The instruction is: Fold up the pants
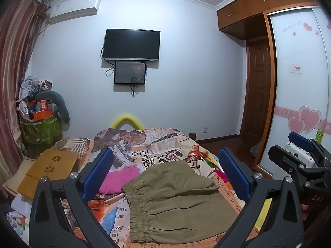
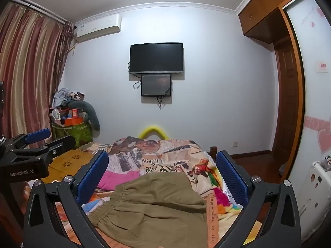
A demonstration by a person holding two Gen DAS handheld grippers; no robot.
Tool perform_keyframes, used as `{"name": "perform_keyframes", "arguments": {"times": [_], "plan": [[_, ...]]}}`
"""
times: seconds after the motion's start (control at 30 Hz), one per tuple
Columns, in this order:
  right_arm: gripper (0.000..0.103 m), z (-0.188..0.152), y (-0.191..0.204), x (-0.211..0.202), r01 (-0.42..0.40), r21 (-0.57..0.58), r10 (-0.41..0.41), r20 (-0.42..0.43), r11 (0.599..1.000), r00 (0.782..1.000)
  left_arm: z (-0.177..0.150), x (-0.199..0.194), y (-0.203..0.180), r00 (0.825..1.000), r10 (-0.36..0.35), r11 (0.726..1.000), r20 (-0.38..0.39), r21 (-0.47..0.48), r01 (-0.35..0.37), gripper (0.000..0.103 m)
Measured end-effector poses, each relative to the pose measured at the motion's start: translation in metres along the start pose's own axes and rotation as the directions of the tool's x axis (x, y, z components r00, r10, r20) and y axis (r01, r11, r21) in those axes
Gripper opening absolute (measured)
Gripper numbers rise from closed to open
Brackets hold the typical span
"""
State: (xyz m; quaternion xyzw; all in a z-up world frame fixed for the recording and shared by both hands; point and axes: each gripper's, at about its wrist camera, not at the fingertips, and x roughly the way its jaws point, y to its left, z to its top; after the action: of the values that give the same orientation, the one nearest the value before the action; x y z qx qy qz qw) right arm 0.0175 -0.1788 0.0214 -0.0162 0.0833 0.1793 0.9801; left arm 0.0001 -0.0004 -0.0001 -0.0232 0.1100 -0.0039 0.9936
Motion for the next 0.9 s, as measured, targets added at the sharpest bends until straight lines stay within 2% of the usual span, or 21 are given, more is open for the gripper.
{"name": "perform_keyframes", "arguments": {"times": [0.37,0.83,0.9], "plan": [[0.103,-0.001,-0.002,0.001,-0.003,0.015,0.003,-0.005,1.000,1.000,0.004,-0.005,0.010,1.000,0.006,1.000,0.010,-0.005,-0.006,0.103],[0.103,0.004,0.010,0.002,0.004,0.018,-0.004,-0.013,1.000,1.000,-0.001,-0.001,0.000,1.000,0.013,1.000,0.008,0.017,-0.013,0.103],[0.103,-0.002,-0.001,0.003,0.000,0.028,0.000,-0.019,1.000,1.000,-0.002,-0.001,0.000,1.000,0.013,1.000,0.008,0.017,-0.013,0.103]]}}
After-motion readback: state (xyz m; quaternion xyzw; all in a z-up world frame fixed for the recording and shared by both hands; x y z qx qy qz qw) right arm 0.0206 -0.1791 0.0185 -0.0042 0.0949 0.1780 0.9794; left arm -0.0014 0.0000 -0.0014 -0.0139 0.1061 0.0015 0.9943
